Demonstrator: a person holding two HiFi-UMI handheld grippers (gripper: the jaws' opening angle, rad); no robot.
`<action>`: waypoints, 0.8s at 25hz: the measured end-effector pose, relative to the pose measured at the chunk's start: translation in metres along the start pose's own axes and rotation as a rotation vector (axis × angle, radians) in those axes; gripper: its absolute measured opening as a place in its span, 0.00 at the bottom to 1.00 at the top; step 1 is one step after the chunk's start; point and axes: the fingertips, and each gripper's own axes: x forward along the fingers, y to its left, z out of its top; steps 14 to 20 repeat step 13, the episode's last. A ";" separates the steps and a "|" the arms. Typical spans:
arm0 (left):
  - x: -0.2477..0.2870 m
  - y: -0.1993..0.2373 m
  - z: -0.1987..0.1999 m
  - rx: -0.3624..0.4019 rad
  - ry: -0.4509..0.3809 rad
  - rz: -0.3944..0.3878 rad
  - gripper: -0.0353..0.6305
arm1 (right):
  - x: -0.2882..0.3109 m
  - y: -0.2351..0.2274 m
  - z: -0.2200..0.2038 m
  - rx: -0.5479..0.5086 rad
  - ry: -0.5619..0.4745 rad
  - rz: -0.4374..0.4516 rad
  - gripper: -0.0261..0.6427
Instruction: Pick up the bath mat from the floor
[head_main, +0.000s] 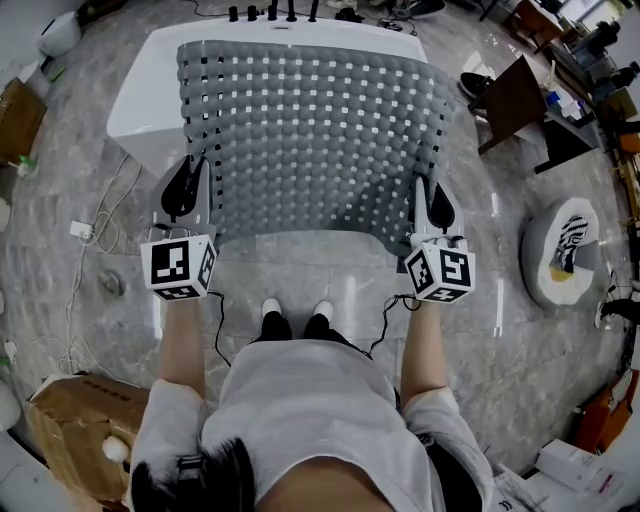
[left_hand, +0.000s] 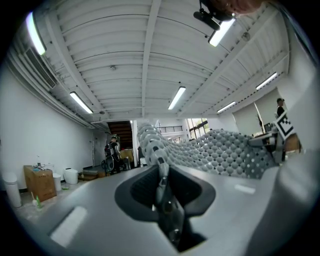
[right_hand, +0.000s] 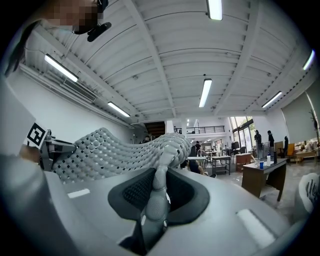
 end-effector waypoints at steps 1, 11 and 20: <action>0.001 -0.001 0.000 0.001 0.001 -0.001 0.15 | 0.000 -0.001 0.000 0.000 0.000 0.000 0.14; 0.003 -0.001 0.006 -0.003 -0.010 -0.002 0.15 | 0.001 -0.006 0.004 -0.003 -0.010 -0.003 0.14; 0.002 -0.002 0.006 0.002 -0.013 -0.004 0.15 | -0.001 -0.006 0.003 -0.008 -0.011 -0.004 0.14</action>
